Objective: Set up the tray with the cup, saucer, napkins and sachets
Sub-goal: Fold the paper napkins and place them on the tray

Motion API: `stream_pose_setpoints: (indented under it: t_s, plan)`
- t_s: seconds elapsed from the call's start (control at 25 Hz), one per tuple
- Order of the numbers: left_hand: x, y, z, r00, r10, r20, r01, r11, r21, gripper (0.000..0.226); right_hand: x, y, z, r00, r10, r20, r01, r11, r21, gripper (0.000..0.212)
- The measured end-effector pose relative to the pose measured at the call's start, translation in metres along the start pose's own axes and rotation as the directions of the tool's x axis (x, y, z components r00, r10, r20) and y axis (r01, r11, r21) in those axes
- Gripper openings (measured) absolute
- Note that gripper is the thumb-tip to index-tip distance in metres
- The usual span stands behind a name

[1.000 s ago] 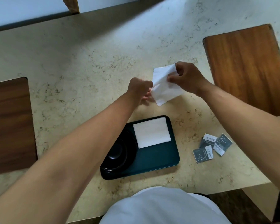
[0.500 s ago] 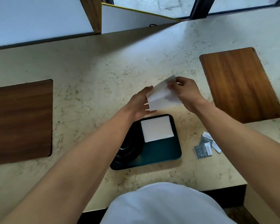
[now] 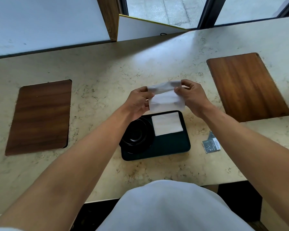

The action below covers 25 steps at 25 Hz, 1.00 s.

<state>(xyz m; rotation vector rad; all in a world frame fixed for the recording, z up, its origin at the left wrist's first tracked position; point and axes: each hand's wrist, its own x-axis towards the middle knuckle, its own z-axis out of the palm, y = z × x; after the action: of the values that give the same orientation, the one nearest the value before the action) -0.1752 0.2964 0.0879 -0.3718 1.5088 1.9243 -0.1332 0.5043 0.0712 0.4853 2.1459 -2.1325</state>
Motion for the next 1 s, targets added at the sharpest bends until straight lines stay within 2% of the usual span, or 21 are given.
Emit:
stream_pose_setpoints:
  t_s: [0.24,0.4,0.56,0.76,0.84,0.92,1.0]
  plan:
    - [-0.015,0.008,0.002,0.995,0.096,-0.018,-0.097,0.995,-0.028,0.032,-0.015,-0.019,0.000,0.993,-0.079,0.091,0.072,0.994,0.078,0.024]
    - [-0.018,0.007,0.003,0.991,0.127,-0.033,-0.128,0.991,-0.029,0.028,-0.023,-0.021,-0.004,0.990,-0.096,0.106,0.087,0.993,0.085,0.025]
    - [-0.023,0.005,-0.001,0.992,0.124,-0.015,-0.123,0.992,0.020,0.023,-0.034,-0.022,-0.007,0.985,-0.146,0.097,0.147,0.989,-0.011,0.036]
    - [-0.026,0.003,0.001,0.979,0.198,-0.045,-0.190,0.970,0.152,0.037,-0.044,-0.023,-0.011,0.967,-0.244,0.078,0.253,0.955,-0.156,0.037]
    - [-0.029,0.002,0.002,0.942,0.335,-0.032,-0.315,0.910,0.270,0.039,-0.045,-0.023,-0.012,0.966,-0.248,0.074,0.257,0.949,-0.181,0.039]
    - [-0.032,0.003,0.002,0.847,0.531,0.025,-0.490,0.761,0.426,0.037,-0.048,-0.024,-0.013,0.960,-0.274,0.056,0.279,0.941,-0.192,0.048]
    - [-0.034,0.004,-0.001,0.756,0.647,0.100,-0.588,0.605,0.537,0.039,-0.050,-0.024,-0.012,0.957,-0.290,0.027,0.290,0.943,-0.164,0.054]
